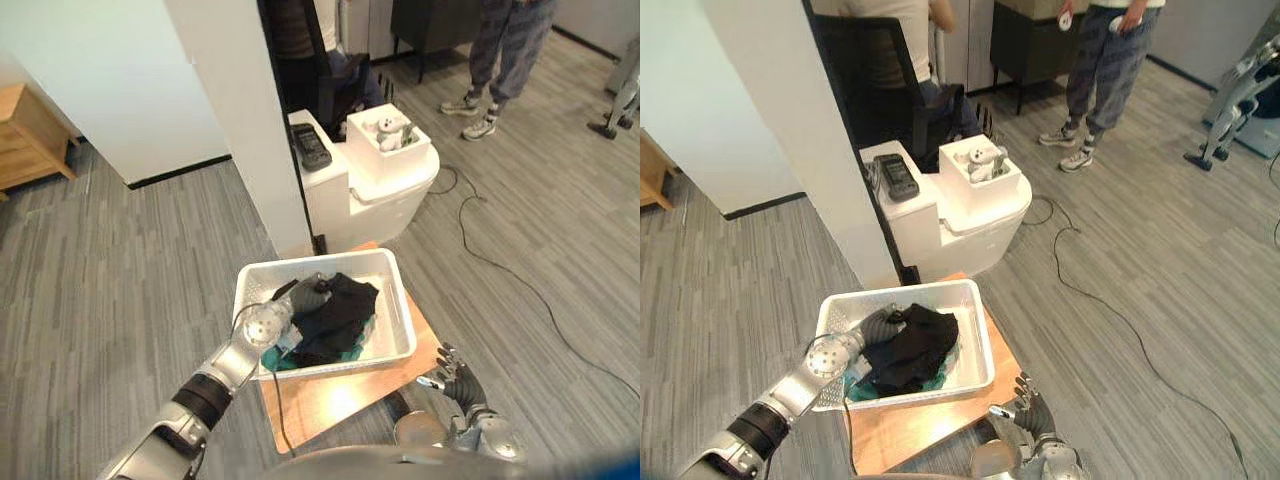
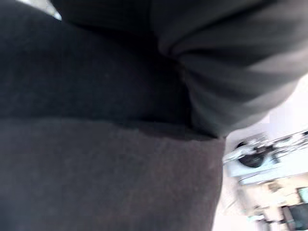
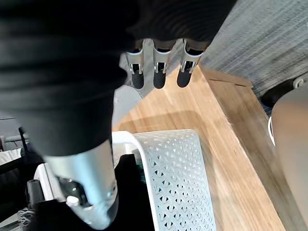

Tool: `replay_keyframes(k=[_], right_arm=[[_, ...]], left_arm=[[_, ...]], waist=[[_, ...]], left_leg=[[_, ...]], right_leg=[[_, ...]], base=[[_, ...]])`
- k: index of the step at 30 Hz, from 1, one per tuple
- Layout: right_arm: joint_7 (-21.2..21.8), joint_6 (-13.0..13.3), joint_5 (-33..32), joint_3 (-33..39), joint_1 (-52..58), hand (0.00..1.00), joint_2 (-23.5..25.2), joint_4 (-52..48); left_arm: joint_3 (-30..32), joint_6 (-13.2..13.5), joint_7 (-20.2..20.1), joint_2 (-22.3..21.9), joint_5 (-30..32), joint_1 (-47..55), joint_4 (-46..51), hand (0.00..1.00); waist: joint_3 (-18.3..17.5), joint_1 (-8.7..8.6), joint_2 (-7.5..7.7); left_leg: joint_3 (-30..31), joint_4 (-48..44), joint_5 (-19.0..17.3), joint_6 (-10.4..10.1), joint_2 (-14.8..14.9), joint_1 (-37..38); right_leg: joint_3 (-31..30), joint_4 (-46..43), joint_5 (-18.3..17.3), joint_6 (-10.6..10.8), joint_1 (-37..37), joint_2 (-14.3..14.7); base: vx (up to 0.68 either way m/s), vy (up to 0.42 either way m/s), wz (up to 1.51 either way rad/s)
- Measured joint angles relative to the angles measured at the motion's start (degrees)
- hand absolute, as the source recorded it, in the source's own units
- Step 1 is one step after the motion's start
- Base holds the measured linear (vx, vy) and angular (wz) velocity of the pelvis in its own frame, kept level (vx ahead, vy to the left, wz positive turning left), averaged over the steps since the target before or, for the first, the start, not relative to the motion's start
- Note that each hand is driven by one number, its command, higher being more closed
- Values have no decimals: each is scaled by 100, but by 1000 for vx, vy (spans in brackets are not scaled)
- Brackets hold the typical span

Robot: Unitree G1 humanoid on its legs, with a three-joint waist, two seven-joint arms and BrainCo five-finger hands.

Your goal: Tidy the bed and pick cloth on bed and put in laundry

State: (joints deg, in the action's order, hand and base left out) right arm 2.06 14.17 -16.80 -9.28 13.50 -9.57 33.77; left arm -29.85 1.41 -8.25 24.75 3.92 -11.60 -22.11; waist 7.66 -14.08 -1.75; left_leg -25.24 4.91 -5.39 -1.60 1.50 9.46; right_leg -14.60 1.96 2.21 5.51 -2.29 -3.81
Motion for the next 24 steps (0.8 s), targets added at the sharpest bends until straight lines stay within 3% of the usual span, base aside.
replay_keyframes(k=[1, 2, 8, 12, 18, 24], right_arm=[[1, 7, -4, 0, -20, 0, -1, 3], [2, 29, -14, 0, -101, 0, -1, 5], [24, 189, -55, -5, -243, 0, -3, 298], [96, 231, -52, 35, -193, 0, -13, 327], [226, 245, 19, 138, 37, 0, -7, 323], [235, 171, 24, 211, 243, 0, 8, 302]], left_arm=[[0, 0, 14, -15, 32, 36, -52, 100], [-4, -2, 97, -67, 146, 84, -178, 0], [-137, -34, 1120, -327, 802, 145, -660, 0], [18, 72, 1604, -355, 784, 171, -778, 0], [550, 690, 1728, -414, -141, 515, -405, 0], [1237, 886, 1694, -496, -1099, 870, 472, 0]], waist=[[4, -31, -5], [26, -76, -27], [113, -211, -152], [189, -289, -189], [208, -370, -212], [181, -202, -183]], left_leg=[[-2, 0, 0, 0, 0, -23], [-4, -2, 0, 0, 1, -44], [-95, -52, -38, -51, 34, -39], [-129, -217, -115, -87, 83, -26], [-80, -229, -140, -127, 175, 280], [72, -227, -125, -111, 185, 368]], right_leg=[[0, 0, 0, 0, -20, 1], [-1, -3, 0, 0, -39, 1], [-45, -94, -3, 3, -93, 45], [-77, -196, -70, -4, -78, 74], [-45, -273, -179, -41, 253, 135], [120, -291, -207, -49, 397, 117]], base=[[5, -52, 1], [11, -63, -1], [-4, -66, -7], [-43, -92, -5], [-40, -72, 5], [-17, -52, 12]])
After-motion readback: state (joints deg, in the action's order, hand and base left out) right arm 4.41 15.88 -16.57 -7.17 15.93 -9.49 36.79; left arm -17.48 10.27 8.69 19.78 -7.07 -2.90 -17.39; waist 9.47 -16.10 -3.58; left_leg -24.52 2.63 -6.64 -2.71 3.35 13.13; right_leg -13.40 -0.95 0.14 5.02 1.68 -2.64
